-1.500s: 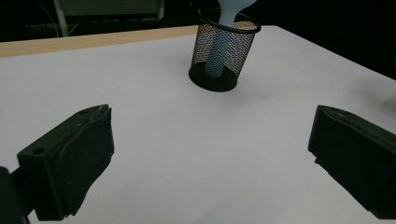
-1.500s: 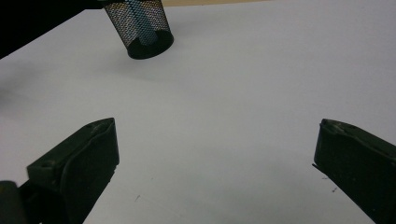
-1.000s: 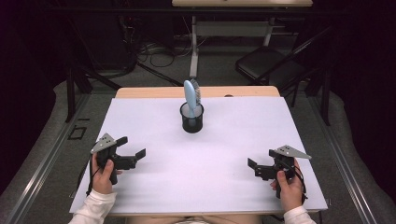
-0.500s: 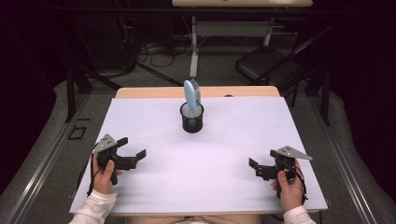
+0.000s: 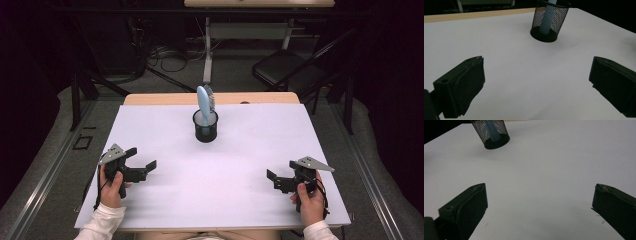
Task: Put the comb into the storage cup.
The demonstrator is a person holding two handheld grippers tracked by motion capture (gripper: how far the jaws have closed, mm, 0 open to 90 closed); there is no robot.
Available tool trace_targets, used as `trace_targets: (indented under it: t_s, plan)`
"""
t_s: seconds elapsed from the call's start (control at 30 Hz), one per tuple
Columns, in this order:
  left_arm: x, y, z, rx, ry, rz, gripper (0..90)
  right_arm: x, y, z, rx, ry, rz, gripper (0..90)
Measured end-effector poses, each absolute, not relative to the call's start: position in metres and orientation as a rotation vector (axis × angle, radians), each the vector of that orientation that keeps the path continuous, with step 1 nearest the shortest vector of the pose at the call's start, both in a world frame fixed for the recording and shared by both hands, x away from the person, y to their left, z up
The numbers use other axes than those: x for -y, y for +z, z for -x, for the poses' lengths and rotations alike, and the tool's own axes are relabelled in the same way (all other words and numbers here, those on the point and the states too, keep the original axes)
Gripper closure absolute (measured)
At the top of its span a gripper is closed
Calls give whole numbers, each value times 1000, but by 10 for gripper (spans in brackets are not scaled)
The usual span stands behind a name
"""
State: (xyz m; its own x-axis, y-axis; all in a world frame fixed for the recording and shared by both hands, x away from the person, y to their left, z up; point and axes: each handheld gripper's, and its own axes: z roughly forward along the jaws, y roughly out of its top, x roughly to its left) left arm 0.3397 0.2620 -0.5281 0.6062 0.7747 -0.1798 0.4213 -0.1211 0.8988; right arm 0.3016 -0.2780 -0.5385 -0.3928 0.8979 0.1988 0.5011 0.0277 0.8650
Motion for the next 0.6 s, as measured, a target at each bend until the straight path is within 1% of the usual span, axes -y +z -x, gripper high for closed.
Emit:
trace_targets:
  t_s: [0.6]
  plan:
    - [-262,-529,-341,-987,410,-1754,4,284,-539,-302,-1888,1308,-1438,0]
